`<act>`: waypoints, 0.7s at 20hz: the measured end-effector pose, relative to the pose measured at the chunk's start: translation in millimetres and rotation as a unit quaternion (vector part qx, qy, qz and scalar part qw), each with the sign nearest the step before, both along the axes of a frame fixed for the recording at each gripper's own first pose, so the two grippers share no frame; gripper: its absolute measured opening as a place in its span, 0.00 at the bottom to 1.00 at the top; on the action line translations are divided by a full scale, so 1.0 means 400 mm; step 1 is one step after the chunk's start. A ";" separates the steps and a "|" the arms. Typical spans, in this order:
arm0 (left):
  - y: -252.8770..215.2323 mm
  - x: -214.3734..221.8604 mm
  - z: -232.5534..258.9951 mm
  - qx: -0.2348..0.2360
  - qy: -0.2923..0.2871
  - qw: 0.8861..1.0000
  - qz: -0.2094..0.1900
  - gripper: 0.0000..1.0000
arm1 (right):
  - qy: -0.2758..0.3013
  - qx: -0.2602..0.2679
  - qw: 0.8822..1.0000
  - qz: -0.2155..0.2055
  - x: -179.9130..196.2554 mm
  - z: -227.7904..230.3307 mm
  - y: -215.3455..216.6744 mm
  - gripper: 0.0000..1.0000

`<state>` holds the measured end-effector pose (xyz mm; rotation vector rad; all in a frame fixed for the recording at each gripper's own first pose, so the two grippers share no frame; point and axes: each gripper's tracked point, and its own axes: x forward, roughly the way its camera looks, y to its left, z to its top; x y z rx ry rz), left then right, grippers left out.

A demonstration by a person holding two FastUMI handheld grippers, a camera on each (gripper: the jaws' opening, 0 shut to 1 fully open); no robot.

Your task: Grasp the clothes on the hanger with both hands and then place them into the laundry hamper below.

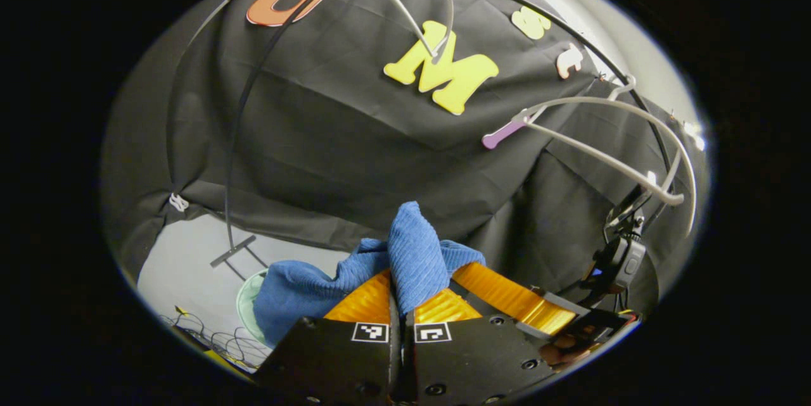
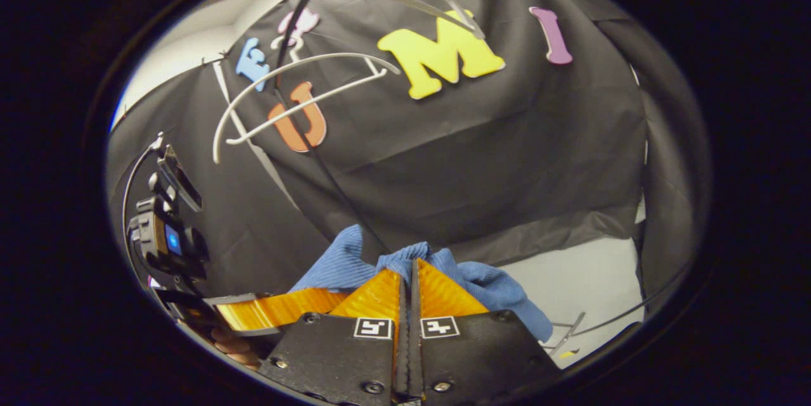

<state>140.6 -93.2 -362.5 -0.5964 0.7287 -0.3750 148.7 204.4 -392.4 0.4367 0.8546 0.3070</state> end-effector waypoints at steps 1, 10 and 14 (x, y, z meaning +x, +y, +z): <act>0.009 0.012 0.002 0.003 -0.003 1.000 0.005 0.01 | -0.006 -0.005 1.000 0.002 -0.004 0.007 0.000 0.04; 0.048 -0.012 -0.204 0.117 0.071 0.991 -0.001 0.05 | 0.069 -0.102 0.992 -0.002 -0.034 -0.179 -0.068 0.08; 0.026 -0.023 -0.245 0.135 0.104 0.985 -0.018 0.24 | 0.040 -0.129 0.991 0.001 -0.017 -0.181 -0.100 0.38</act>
